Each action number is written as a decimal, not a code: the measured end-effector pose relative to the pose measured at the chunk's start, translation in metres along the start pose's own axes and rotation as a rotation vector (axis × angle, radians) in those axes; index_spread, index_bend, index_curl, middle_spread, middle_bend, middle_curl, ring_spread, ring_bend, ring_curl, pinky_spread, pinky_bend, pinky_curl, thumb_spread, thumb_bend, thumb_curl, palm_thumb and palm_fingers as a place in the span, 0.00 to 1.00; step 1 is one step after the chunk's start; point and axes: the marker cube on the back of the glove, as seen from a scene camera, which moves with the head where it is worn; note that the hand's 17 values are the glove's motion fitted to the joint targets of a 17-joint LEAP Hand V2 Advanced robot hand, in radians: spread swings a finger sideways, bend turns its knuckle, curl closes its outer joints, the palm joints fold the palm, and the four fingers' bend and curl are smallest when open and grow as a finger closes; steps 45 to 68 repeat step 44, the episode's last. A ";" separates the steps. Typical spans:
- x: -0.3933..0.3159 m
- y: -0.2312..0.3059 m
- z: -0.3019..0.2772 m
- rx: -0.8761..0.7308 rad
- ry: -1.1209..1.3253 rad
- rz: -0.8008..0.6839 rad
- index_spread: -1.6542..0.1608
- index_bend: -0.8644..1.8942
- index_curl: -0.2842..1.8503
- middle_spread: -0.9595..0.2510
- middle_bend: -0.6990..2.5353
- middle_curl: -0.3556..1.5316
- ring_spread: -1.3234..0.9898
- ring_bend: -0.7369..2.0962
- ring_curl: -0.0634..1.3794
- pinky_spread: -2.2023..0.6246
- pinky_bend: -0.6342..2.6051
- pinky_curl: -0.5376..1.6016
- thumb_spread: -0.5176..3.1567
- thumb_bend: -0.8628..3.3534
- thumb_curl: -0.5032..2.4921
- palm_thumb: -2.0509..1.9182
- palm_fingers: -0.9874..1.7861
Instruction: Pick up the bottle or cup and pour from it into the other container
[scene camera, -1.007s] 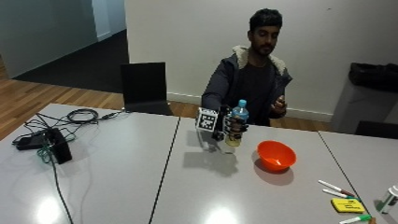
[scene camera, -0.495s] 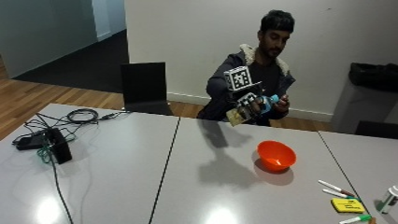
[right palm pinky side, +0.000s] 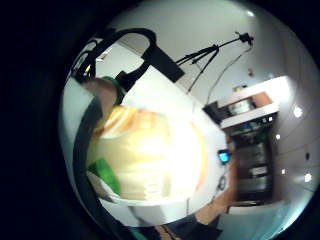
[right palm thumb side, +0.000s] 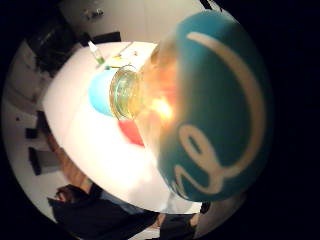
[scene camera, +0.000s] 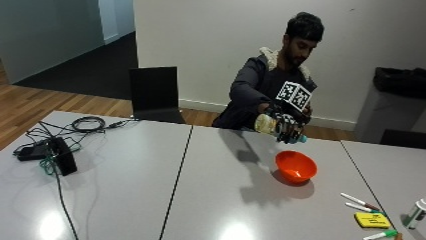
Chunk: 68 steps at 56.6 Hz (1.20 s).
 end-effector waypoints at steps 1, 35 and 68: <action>-0.004 0.000 0.000 -0.002 0.024 -0.010 0.73 0.35 0.26 0.54 0.33 0.42 0.47 0.46 0.32 0.77 0.28 0.42 0.31 0.20 0.35 0.77 0.76; -0.053 -0.004 0.019 -0.062 0.288 -0.167 0.72 0.35 0.25 0.54 0.33 0.42 0.47 0.45 0.32 0.77 0.27 0.42 0.31 0.20 0.36 0.78 0.76; -0.050 0.001 0.020 -0.070 0.278 -0.159 0.72 0.35 0.25 0.54 0.33 0.42 0.47 0.45 0.32 0.77 0.27 0.42 0.30 0.20 0.36 0.77 0.76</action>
